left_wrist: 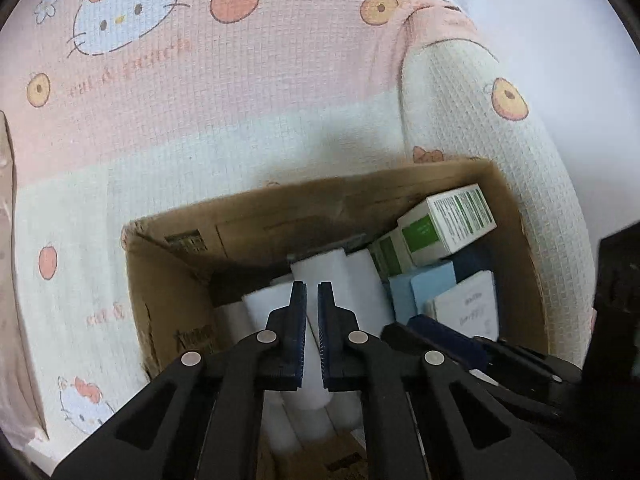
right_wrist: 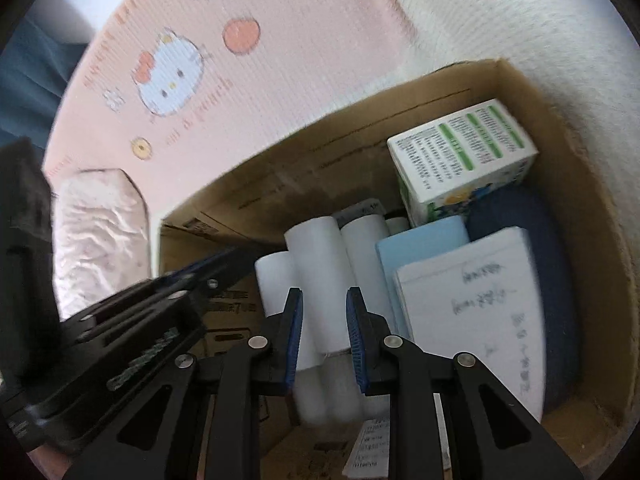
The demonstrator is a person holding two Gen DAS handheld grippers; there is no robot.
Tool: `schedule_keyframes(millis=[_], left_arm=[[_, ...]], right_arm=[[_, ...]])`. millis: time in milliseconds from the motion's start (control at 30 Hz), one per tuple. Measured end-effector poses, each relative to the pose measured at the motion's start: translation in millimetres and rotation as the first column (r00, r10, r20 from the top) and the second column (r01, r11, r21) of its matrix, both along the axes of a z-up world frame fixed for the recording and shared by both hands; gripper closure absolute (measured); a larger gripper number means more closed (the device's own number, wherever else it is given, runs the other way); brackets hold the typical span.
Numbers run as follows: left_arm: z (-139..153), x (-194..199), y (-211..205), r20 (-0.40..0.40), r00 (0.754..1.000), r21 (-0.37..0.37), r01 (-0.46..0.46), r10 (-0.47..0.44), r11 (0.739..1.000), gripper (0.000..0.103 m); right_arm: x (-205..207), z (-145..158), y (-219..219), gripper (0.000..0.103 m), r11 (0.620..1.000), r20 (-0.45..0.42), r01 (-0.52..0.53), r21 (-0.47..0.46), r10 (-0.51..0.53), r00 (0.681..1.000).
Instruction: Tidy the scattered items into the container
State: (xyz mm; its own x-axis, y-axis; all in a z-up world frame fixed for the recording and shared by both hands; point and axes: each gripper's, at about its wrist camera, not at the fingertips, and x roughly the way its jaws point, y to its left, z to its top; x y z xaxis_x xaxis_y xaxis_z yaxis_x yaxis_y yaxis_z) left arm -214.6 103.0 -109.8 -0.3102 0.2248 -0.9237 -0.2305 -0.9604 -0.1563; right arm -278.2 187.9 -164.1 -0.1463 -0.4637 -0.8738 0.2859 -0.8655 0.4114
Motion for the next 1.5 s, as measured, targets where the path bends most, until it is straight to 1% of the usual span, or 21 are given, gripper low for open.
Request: schedule_keyframes(millis=[100,200,367,467,600,667,767,833,867,900,933,967,1000,1067,1100,1133,1200,1233,1300,1400,1500], left_arm=[[-6,3,0,-0.016,0.999,0.020,0.028,-0.028,0.999,0.097],[-7,2,-4,-0.024,0.997,0.045,0.071,-0.070,0.996,0.097],[-10,0,-5,-0.040,0.991,0.036,0.127,-0.125,0.991,0.097],[-13,-1,-6,-0.041,0.990,0.044,0.135,-0.133,0.990,0.097],[-14,2,-3,-0.044,0.986,0.032,0.159,-0.158,0.987,0.097],[-15,4,-2,-0.043,0.986,0.042,0.163,-0.161,0.986,0.097],[-13,6,-1,-0.055,0.985,0.035,0.165,-0.163,0.986,0.097],[-7,7,-2,-0.078,0.985,0.030,0.158,-0.155,0.987,0.094],[-3,8,-3,-0.091,0.984,0.027,0.158,-0.155,0.987,0.085],[1,9,-4,-0.107,0.982,0.024,0.160,-0.157,0.987,0.069],[7,11,-6,-0.127,0.979,0.024,0.162,-0.158,0.986,0.061],[13,13,-8,-0.151,0.975,0.025,0.166,-0.161,0.986,0.049],[19,16,-10,-0.175,0.971,0.030,0.174,-0.166,0.984,0.047],[34,26,-13,-0.228,0.956,0.030,0.196,-0.184,0.980,0.046],[40,30,-13,-0.250,0.948,0.023,0.210,-0.197,0.977,0.043],[46,37,-14,-0.276,0.937,0.013,0.227,-0.215,0.974,0.041],[54,48,-14,-0.313,0.917,0.002,0.262,-0.249,0.965,0.037],[59,56,-14,-0.339,0.900,-0.010,0.288,-0.275,0.957,0.036],[65,70,-14,-0.377,0.876,-0.035,0.310,-0.300,0.950,0.035],[69,87,-17,-0.418,0.850,-0.058,0.329,-0.322,0.943,0.035],[73,102,-22,-0.445,0.824,-0.091,0.348,-0.350,0.933,0.035]], right_arm=[[-9,-14,-13,0.083,1.000,0.037,0.010,0.029,-0.011,0.999],[-14,-24,-25,0.083,0.999,0.045,-0.009,0.047,0.007,0.999],[-19,-38,-37,0.082,0.997,0.056,-0.029,0.068,0.025,0.998],[-20,-38,-33,0.082,0.998,0.071,-0.015,0.053,0.011,0.997],[-17,-37,-31,0.082,0.998,0.082,-0.016,0.065,0.011,0.997],[-14,-38,-28,0.082,0.998,0.085,-0.011,0.069,0.005,0.996],[-11,-35,-27,0.082,0.997,0.077,0.001,0.080,-0.008,0.997],[-7,-26,-27,0.082,0.996,0.036,0.011,0.091,-0.014,0.999],[-3,-16,-25,0.082,0.996,0.005,0.020,0.083,-0.021,1.000],[-1,-10,-23,0.082,0.996,-0.004,0.029,0.080,-0.029,1.000],[2,-2,-19,0.082,0.995,-0.014,0.050,0.083,-0.049,0.999],[5,7,-13,0.082,0.994,-0.029,0.074,0.085,-0.072,0.997],[10,16,-8,0.082,0.993,-0.048,0.092,0.075,-0.089,0.995],[24,36,4,0.080,0.992,-0.087,0.122,0.024,-0.120,0.989],[32,47,11,0.079,0.990,-0.101,0.142,-0.003,-0.141,0.985],[41,57,18,0.075,0.986,-0.115,0.167,-0.019,-0.168,0.979],[53,71,25,0.070,0.980,-0.152,0.196,-0.023,-0.197,0.969],[64,80,27,0.068,0.978,-0.180,0.210,-0.013,-0.209,0.961],[78,89,26,0.068,0.976,-0.211,0.216,0.004,-0.210,0.955],[99,103,30,0.066,0.976,-0.243,0.216,0.008,-0.208,0.948],[120,112,22,0.056,0.977,-0.270,0.212,0.005,-0.203,0.941]])
